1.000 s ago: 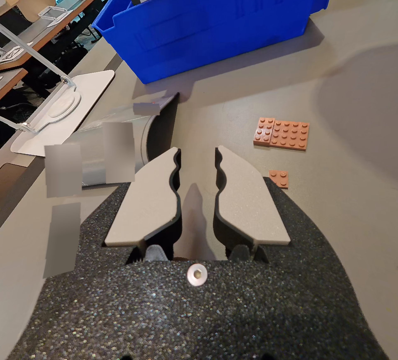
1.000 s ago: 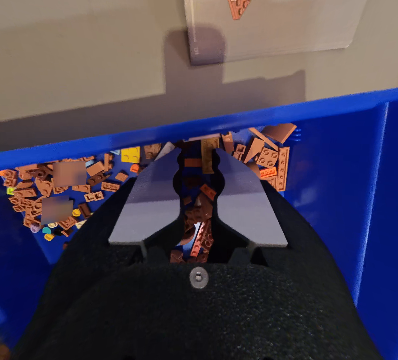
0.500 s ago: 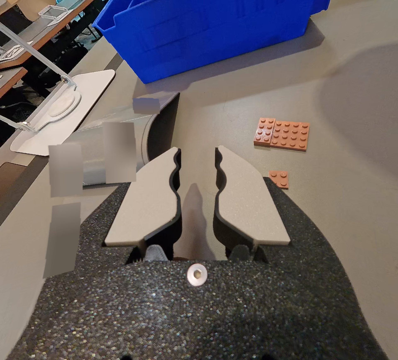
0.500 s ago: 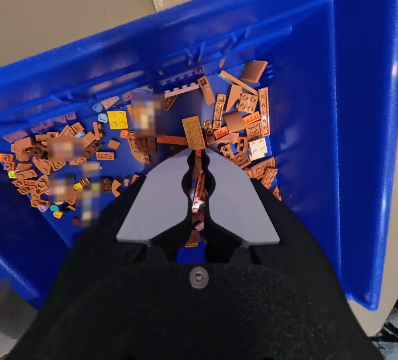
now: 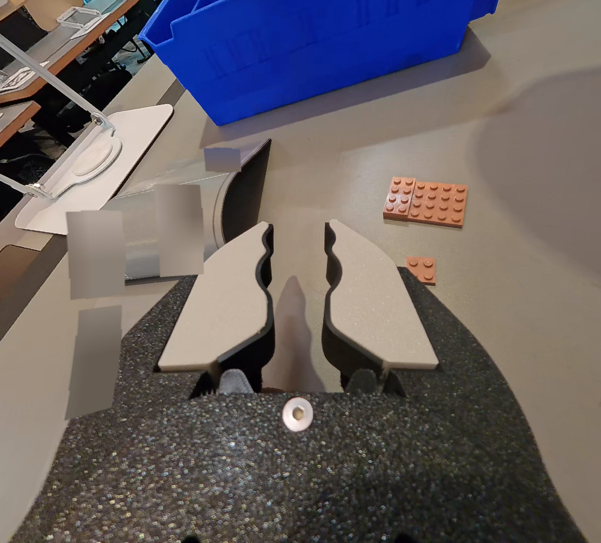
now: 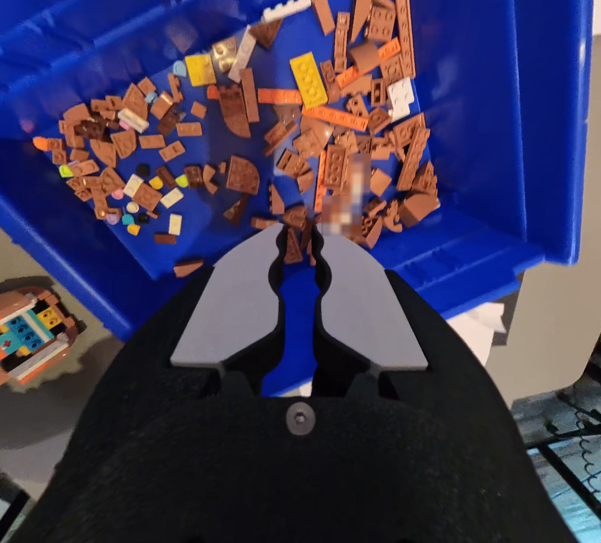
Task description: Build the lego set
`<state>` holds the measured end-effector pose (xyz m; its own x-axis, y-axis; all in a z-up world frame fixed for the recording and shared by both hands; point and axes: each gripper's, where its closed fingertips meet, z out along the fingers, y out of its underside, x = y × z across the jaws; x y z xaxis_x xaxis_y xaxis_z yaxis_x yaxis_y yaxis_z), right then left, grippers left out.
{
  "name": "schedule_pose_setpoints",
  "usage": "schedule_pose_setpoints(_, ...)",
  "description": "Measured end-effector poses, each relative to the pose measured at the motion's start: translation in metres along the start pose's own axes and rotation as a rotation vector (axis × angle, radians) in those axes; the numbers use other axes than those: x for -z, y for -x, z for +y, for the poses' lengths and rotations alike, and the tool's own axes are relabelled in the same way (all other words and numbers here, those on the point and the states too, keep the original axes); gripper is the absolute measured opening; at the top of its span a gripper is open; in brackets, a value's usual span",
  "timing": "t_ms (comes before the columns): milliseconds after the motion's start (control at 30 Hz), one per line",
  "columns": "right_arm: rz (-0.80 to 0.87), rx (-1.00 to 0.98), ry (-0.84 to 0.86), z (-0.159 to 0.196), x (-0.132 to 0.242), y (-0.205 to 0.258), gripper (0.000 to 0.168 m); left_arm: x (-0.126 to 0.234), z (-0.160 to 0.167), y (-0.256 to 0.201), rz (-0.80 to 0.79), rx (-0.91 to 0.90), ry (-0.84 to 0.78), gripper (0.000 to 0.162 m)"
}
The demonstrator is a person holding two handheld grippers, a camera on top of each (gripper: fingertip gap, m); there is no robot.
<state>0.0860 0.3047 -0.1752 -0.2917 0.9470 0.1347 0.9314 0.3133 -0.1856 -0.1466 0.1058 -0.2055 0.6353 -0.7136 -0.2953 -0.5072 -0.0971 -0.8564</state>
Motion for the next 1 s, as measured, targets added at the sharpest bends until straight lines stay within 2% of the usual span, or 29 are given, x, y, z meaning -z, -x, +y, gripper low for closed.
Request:
schedule_pose_setpoints(200, 0.025, -0.081, -0.024, 0.022, 0.017, 0.021, 0.016, 0.0, 0.0, 0.0, -0.001, 0.0, 0.003, 0.03)
schedule_pose_setpoints(433, 0.081, -0.172, -0.12, 0.024, 0.046, 0.057, 0.018, 0.0, 0.001, 0.001, -0.004, -0.002, 0.005, 0.03)
schedule_pose_setpoints(633, 0.133, -0.255, -0.201, 0.03, 0.066, 0.1, 0.018, -0.001, 0.001, 0.001, -0.009, -0.012, 0.007, 0.03)
schedule_pose_setpoints(800, 0.128, -0.368, -0.261, 0.04, 0.066, 0.152, 0.019, -0.001, 0.001, 0.001, -0.019, -0.017, 0.017, 0.03)
schedule_pose_setpoints(900, 0.111, -0.409, -0.328, 0.031, 0.06, 0.186, 0.019, -0.001, 0.0, 0.0, -0.021, -0.026, 0.022, 0.03)
schedule_pose_setpoints(1000, 0.064, -0.433, -0.446, 0.0, 0.053, 0.212, 0.019, 0.001, -0.008, 0.001, -0.033, -0.037, 0.004, 0.03)
